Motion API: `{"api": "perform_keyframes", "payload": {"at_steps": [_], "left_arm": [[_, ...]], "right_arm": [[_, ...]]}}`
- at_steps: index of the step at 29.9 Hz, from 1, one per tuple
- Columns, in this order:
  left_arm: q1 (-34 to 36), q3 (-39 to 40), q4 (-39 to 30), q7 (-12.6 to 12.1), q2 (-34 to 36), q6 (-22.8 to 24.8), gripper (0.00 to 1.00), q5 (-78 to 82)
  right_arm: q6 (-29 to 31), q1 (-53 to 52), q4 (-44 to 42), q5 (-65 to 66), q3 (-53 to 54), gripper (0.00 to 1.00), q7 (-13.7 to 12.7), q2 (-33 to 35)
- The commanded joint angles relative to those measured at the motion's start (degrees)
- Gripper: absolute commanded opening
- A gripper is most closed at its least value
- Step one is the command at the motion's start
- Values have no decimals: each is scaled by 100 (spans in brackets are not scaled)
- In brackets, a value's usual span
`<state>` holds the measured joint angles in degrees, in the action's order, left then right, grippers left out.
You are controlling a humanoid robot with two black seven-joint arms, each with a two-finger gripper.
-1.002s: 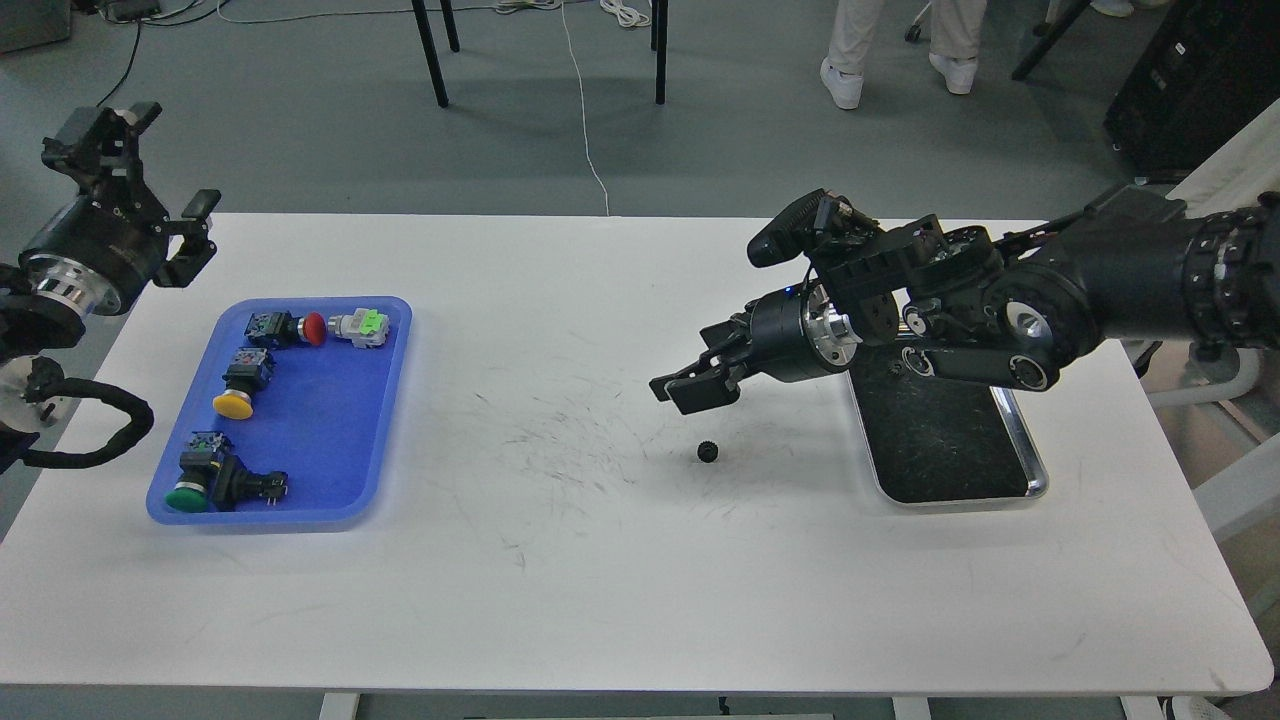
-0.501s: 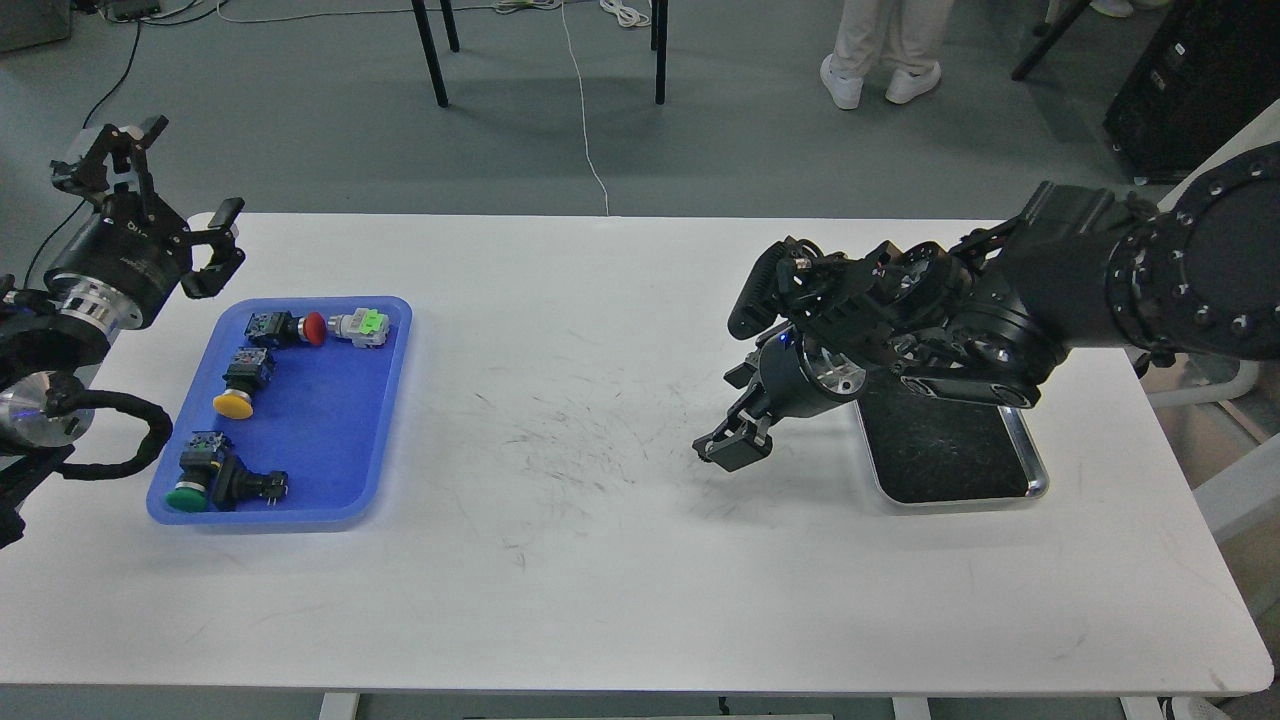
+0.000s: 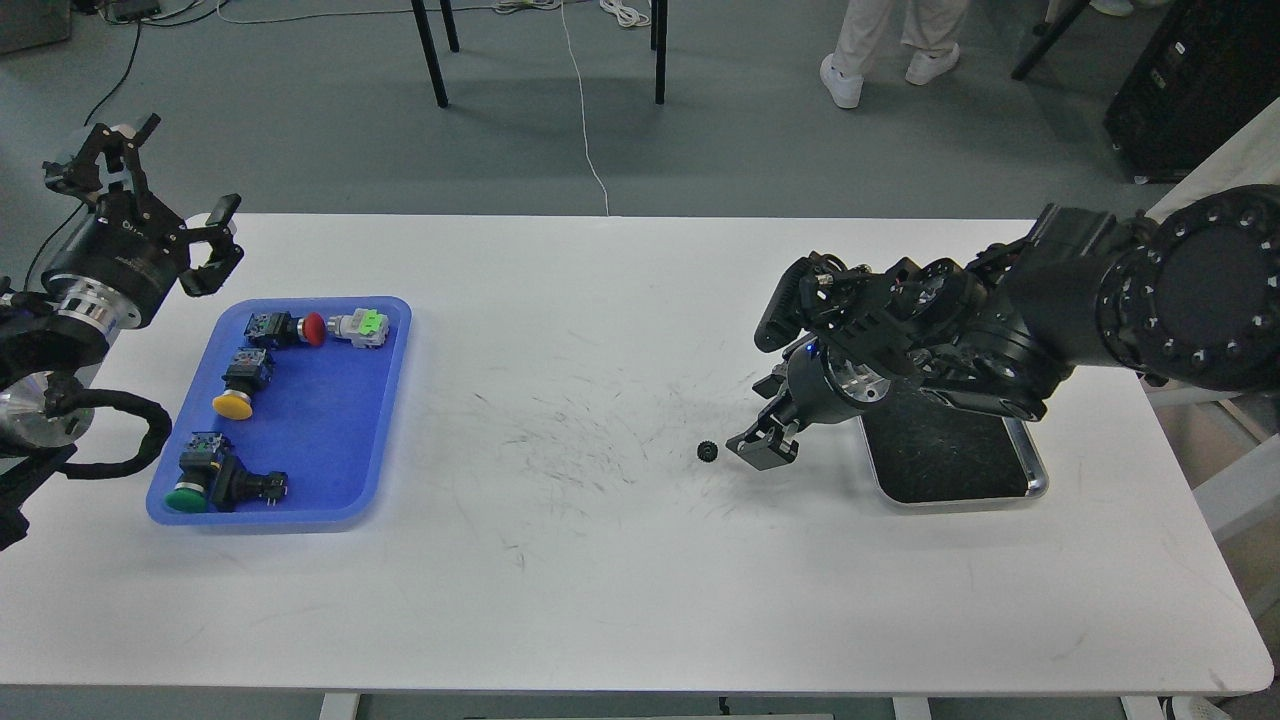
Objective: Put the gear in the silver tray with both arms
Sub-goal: 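Lower the right gripper and close it on the black gear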
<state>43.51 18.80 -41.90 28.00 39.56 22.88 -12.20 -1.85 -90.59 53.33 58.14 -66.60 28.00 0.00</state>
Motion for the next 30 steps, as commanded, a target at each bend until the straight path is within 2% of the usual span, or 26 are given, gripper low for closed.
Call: {"api": "perform_keyframes", "payload": {"at_steps": [1,15,27,30], "left_arm": [[8,0,24,0,17,15,99,-1],[17,0,33,0,96,32,99,-1],[17,0,33,0,175,24,99,-1],[17,0,33,0,175,15,99,7]], "right_arm": [[-26,33,-15,-14,42,77,0,0],[-544,437,-112,-49,543,77,0,0],[-668,771,-323,-40,604,76,0,0],[-668,841,-437,-40,604,66,0,0]]}}
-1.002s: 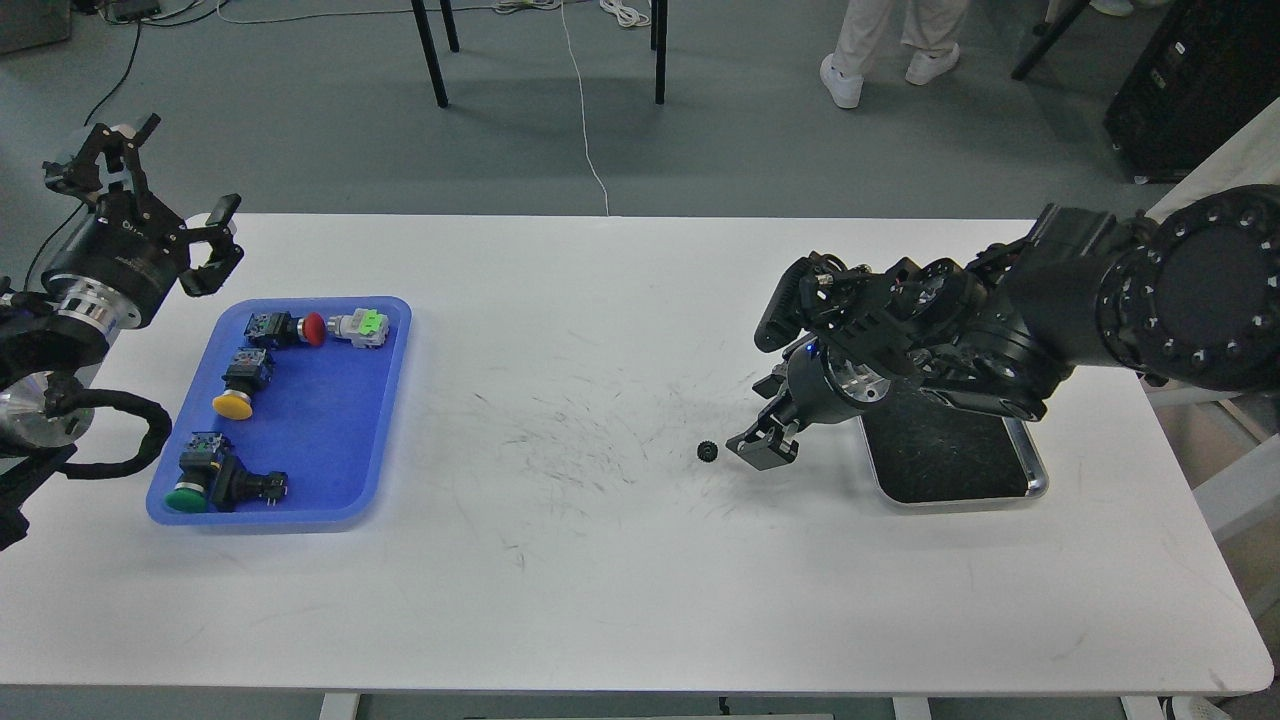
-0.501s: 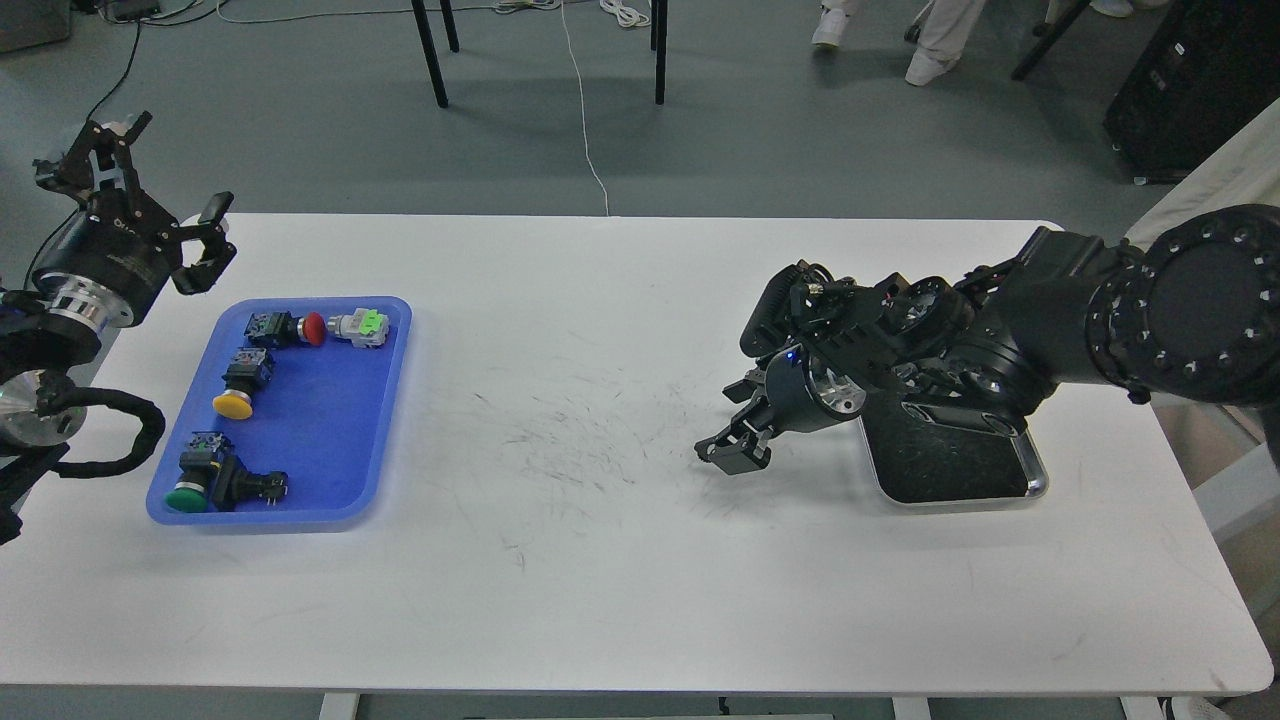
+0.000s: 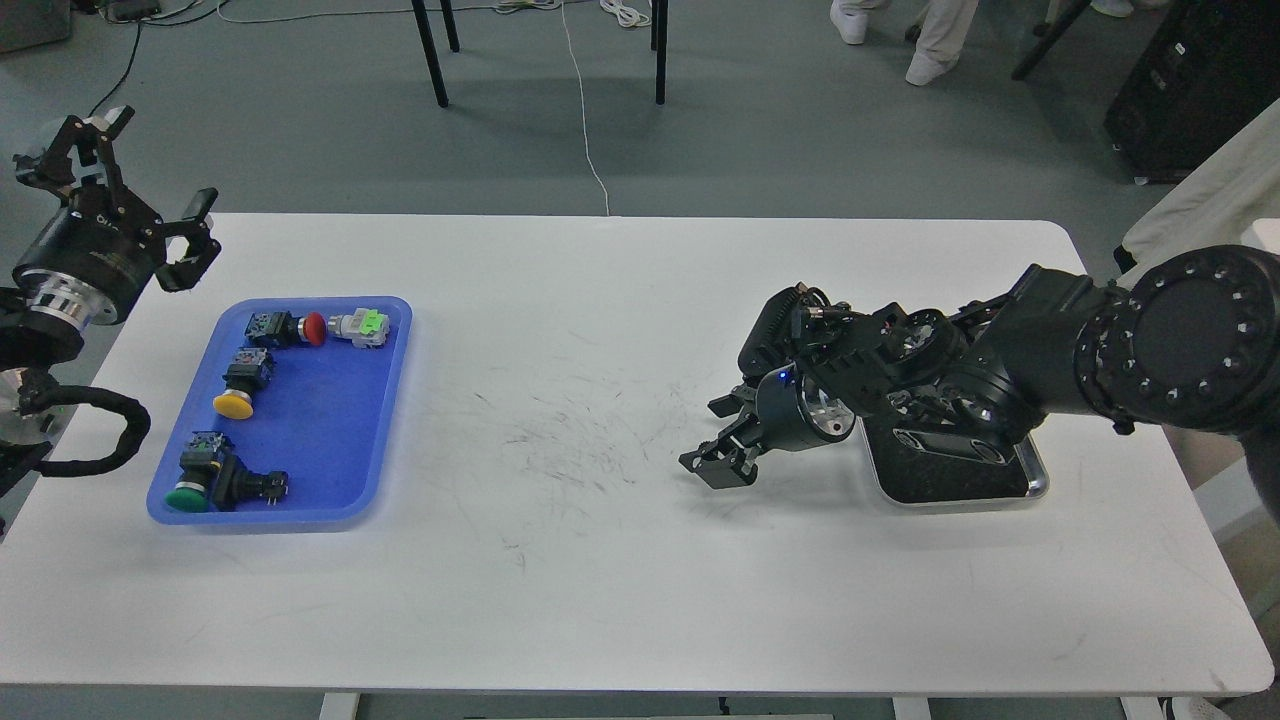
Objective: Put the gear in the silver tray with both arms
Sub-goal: 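Lower the right gripper and close it on the black gear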
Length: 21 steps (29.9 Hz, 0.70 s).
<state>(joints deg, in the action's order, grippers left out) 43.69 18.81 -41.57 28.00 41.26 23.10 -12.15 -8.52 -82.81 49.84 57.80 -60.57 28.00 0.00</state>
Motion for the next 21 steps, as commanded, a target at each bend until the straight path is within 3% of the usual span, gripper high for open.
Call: {"api": "perform_keyframes", "payload": {"at_steps": [1,21], "left_arm": [[0,0,0,0,5,-7,99,-7],[-9,0,-9,0,14,-16,99,2]], "right_arm": [[0,90,-106,3,1,65,0,0],[17,292,-238,21,-34,40,0,0]]}}
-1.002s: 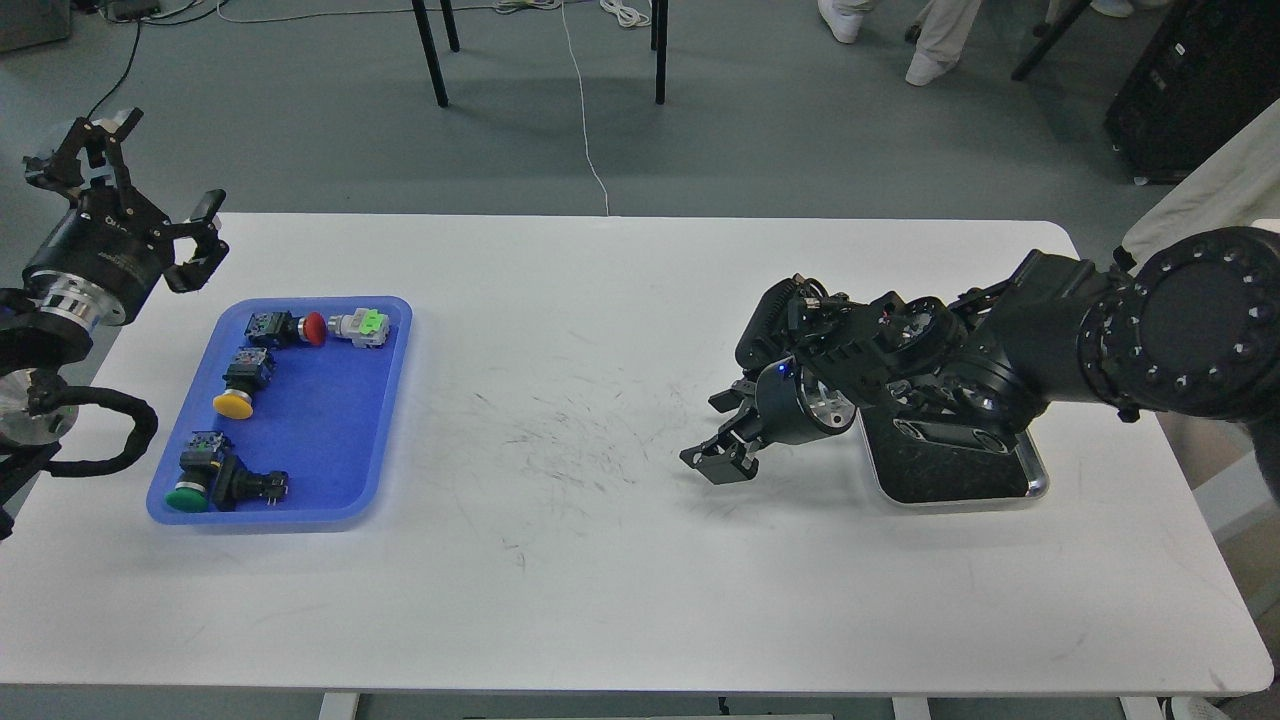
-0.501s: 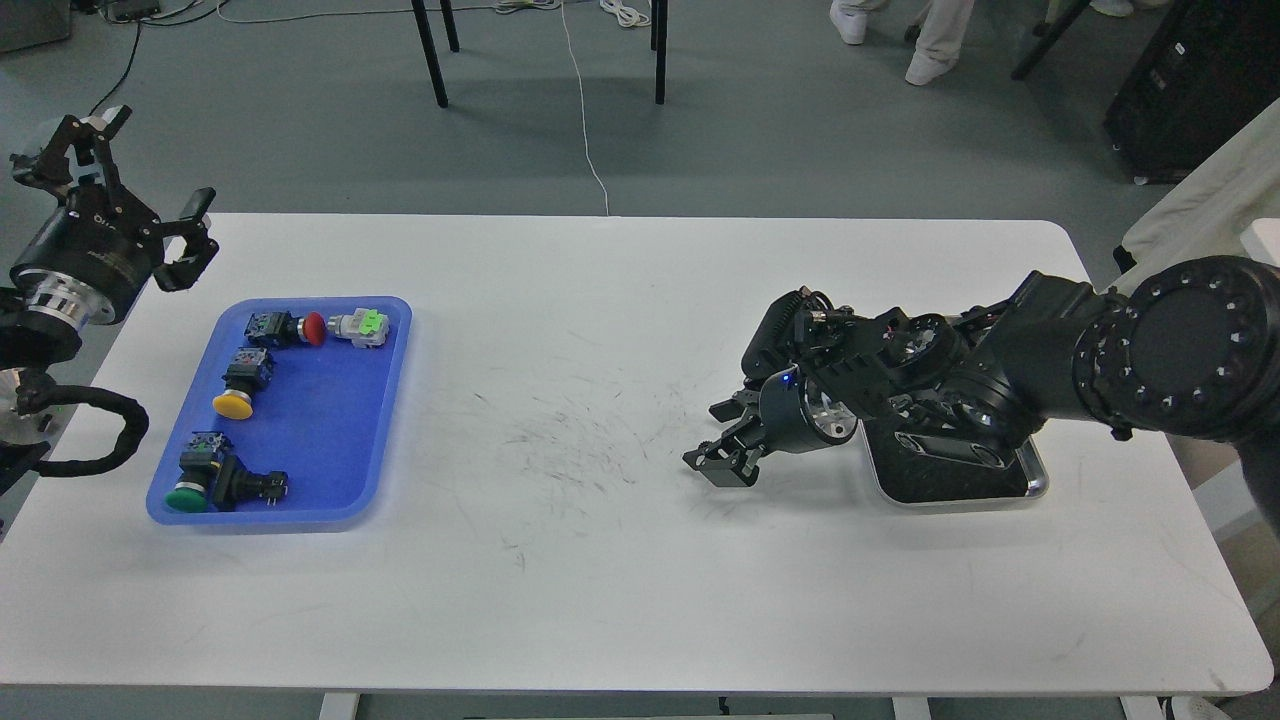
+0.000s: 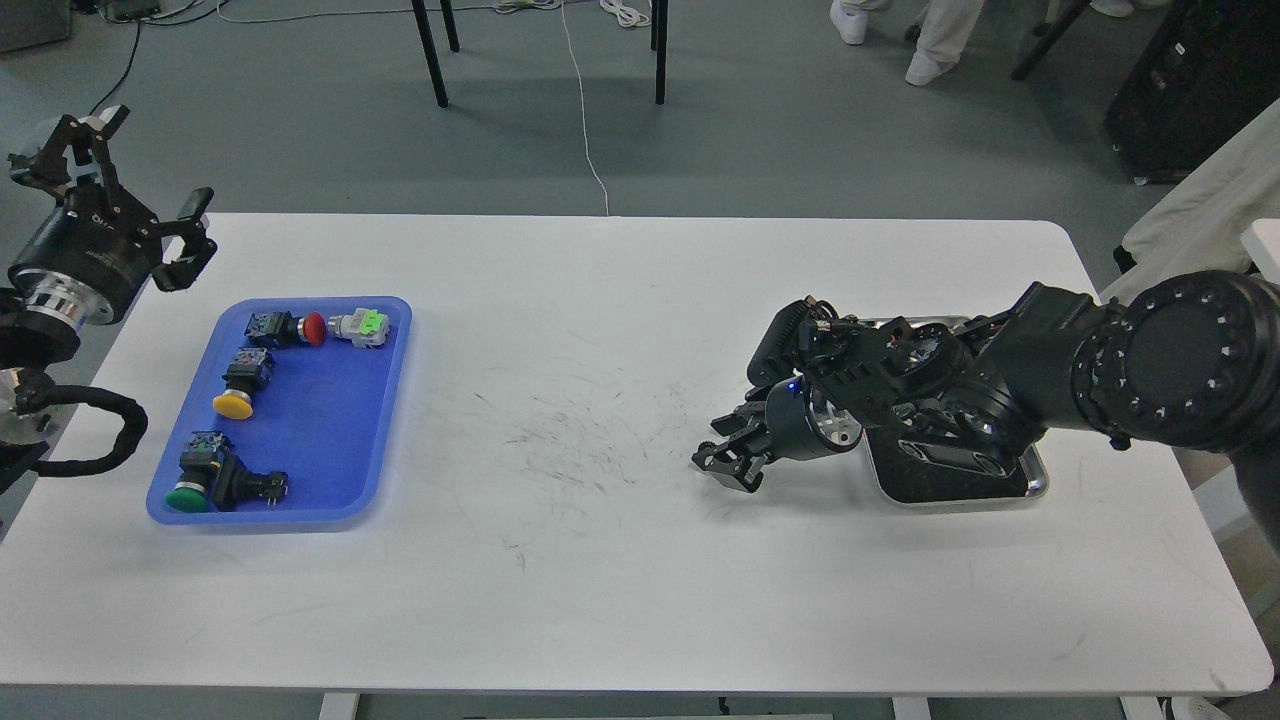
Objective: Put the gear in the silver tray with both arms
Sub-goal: 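Lower the right gripper and close it on the black gear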
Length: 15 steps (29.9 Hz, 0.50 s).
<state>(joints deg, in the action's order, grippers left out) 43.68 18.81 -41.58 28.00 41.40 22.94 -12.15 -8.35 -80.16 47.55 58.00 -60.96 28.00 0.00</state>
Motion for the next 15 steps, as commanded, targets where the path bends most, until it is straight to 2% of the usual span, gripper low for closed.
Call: {"api": "perform_keyframes", "payload": {"at_steps": [1,6,15], "left_arm": [[-8,0,0,0,-1,0,99,-7],[-8,9,-8,0,-1,9,99,-7],[-8,106,-8,0,26,18,99,2]], "right_arm": [[0,44,-9,1,5,39,0,0],[-9,71,-44,1,23,35,0,0],[-26,158,-237,1,23,19,0,0]]}}
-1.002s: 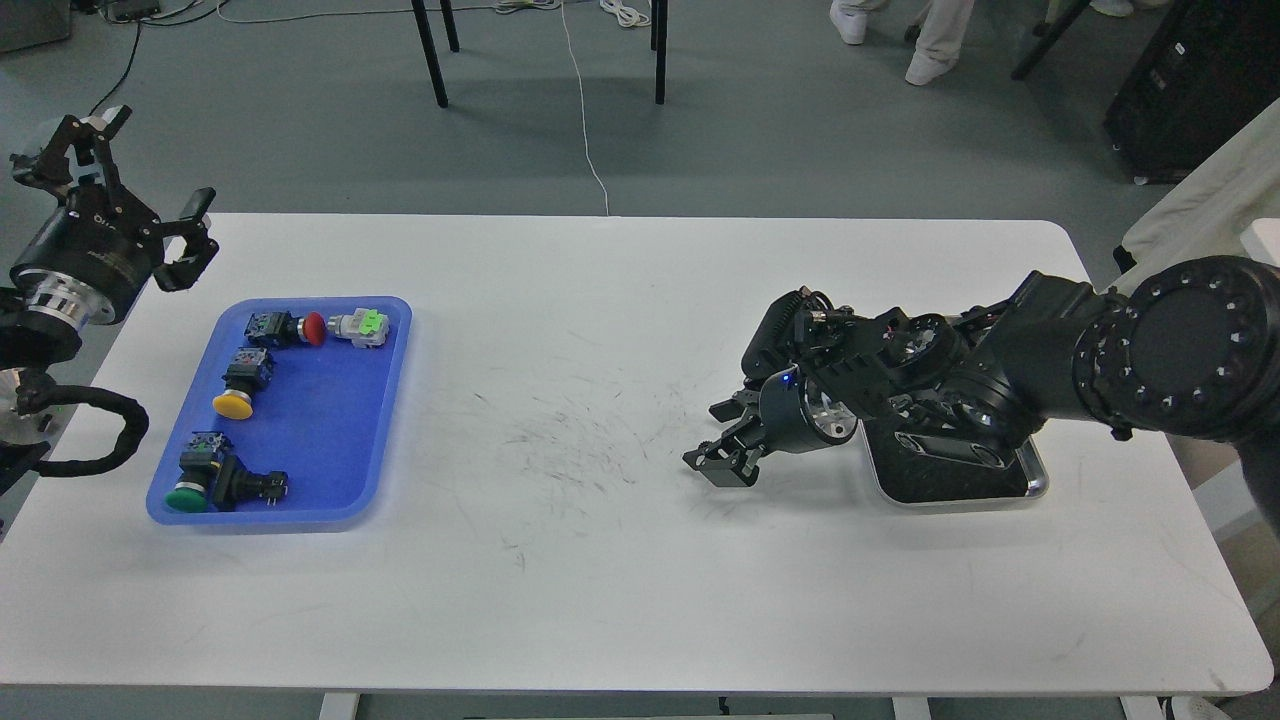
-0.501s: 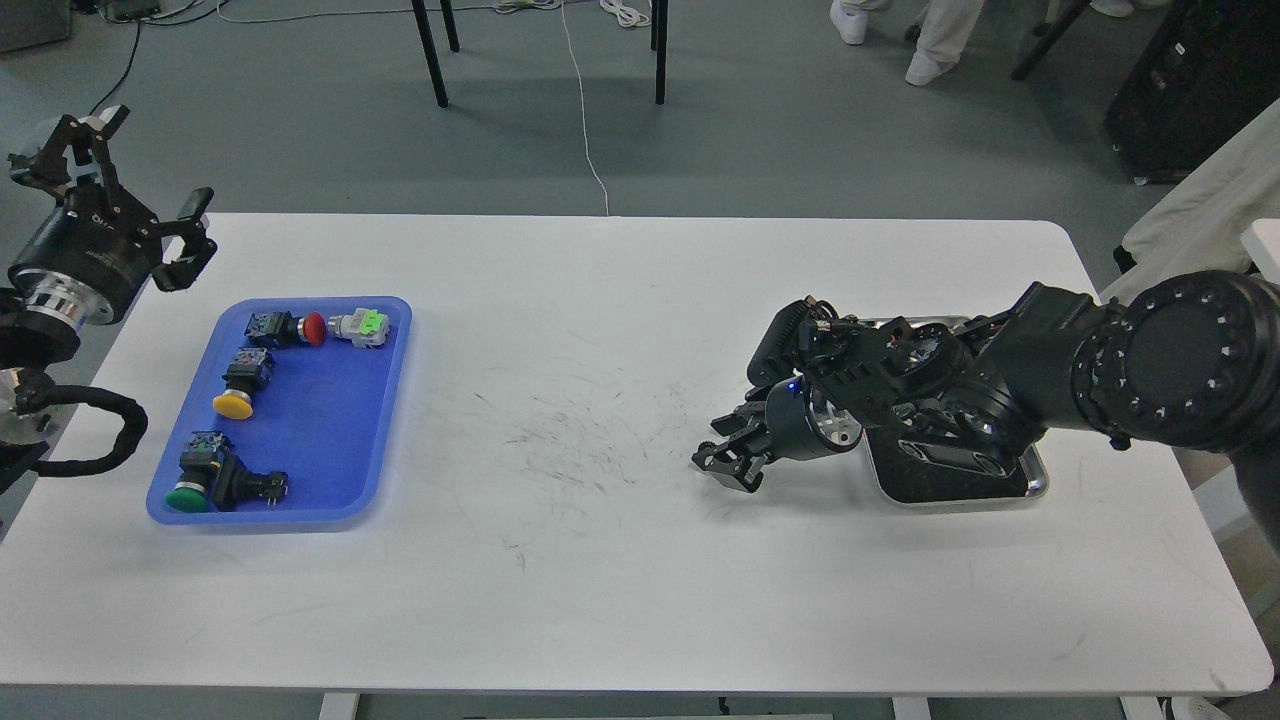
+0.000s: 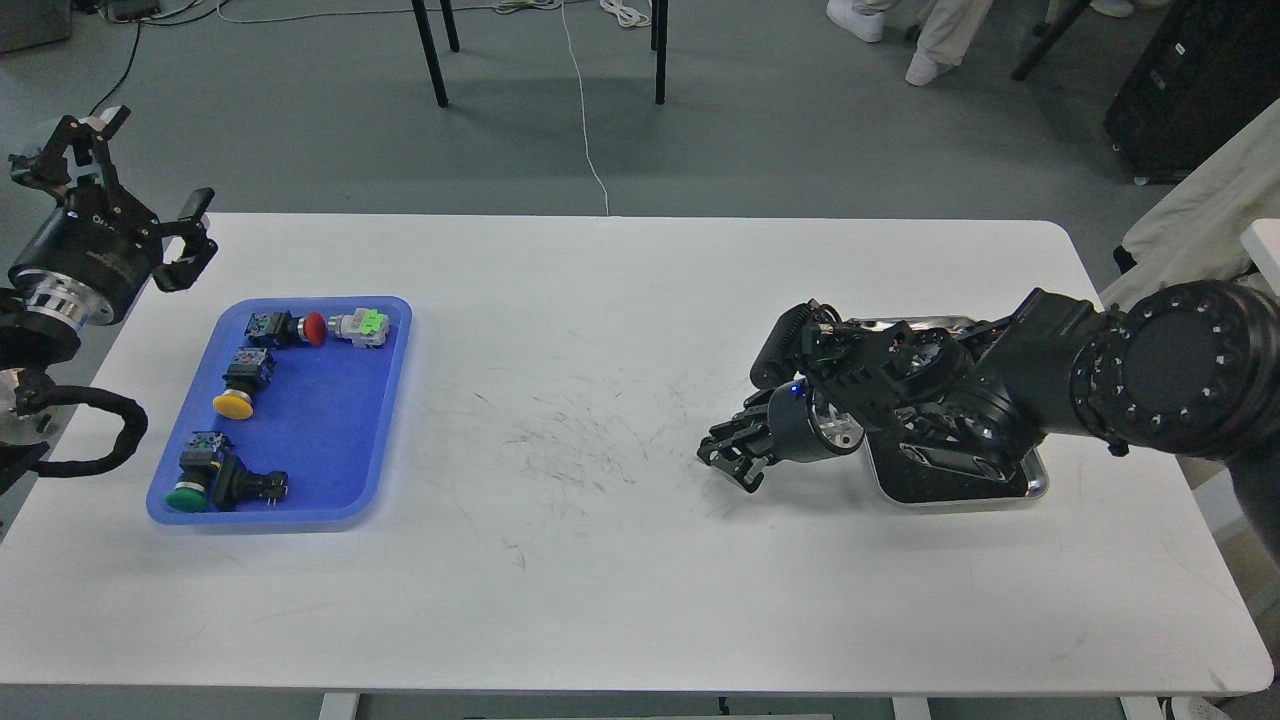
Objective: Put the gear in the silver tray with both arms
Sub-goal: 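Lower the right gripper and close it on the black gear, then lift the black gear and carry it over the silver tray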
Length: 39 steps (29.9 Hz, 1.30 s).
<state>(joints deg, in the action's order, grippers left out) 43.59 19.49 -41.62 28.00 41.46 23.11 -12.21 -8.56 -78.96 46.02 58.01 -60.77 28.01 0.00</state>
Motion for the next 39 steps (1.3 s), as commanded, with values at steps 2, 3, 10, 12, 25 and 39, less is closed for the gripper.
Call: {"api": "perform_keyframes", "payload": {"at_steps": [2,3,10,12,25,39], "left_arm": [[0,37,4,0,37,0,99,0],[0,37,-4,0,37,0,99,8],[-9,37,-4,0,37,-8,99,8],[-9,37,-4,0,37,-9,99,8],[-9,28,-4,0,2,-44,99,17],[-88,19,4,0,-51,-70,99,17]], "right_arm": [[-5,74,-128,0,4,17,-1,0],[-5,74,-128,0,4,13,-1,0],[-5,30,-199,-9,30,1,-1,0],[3,-57,-207,-26,39,1,-1,0],[179,-1086,390,-123,39,1,-1,772],[206,-1007,900,272,-128,2,-1,2170]]}}
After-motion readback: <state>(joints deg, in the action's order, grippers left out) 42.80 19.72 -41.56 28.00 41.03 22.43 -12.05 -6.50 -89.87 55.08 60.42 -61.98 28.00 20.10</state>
